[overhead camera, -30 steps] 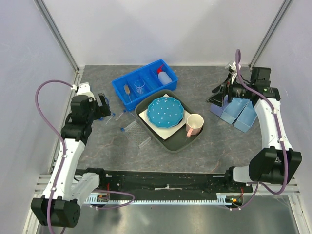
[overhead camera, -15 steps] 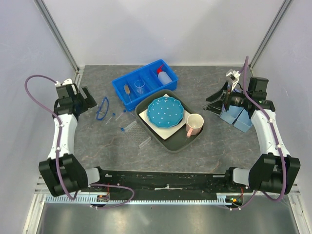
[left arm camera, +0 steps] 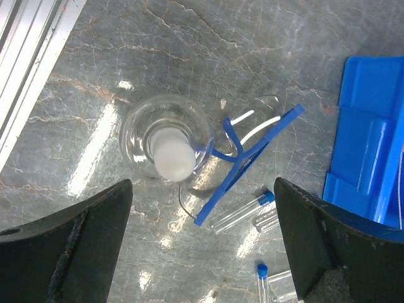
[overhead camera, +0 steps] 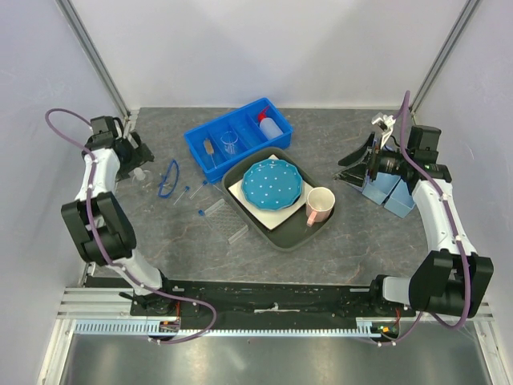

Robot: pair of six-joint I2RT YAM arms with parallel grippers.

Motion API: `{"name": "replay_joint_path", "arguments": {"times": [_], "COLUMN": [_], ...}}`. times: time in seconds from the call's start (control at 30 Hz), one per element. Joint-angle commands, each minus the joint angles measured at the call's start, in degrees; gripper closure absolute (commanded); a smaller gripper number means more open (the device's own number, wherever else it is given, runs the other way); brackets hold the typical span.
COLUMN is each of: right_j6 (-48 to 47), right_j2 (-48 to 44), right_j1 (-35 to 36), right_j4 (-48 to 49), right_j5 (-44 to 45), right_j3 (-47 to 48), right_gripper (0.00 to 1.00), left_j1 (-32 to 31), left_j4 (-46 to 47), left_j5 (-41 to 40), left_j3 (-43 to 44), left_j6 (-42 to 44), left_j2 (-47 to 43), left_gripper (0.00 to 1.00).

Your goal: Organize the chemistry lab equipment

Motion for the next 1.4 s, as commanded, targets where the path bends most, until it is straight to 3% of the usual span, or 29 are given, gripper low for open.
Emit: {"name": "replay_joint_path", "arguments": {"times": [0.0,0.5,1.17,1.33,1.37], "right_j6": [0.4,0.31,0.66,0.66,0.66], "right_j2": [1.41,2.46,3.17,3.08,2.99], "right_j1": [-0.17,0.36,0.44,0.53,0.45], "right_j4": [2.08,2.69,3.4,3.57,3.57], "right_j5": [-2.86,-0.92,0.13,0.04,0.22], "right_j3": [0.07,-0.63,-1.24,-1.24,-1.16], "right_gripper": [0.1,0.1,0.08,0.09,0.09], "left_j1": [0.18,0.18,-1.14,-1.32,-1.32], "left_j4": [-7.22,-12.05,-12.32,-12.41,-12.32], "left_j5": [-3.12,-1.28,-5.33,-5.95,-5.86], "left_j3": [7.9,13.01,13.36,13.36,13.27], "left_j6": [-1.42,0.51,1.92,1.83,2.01], "left_j2": [5.77,17.82,21.16,21.78,21.95], "left_gripper": [0.0,0.02,0.03,0.08,0.16]}}
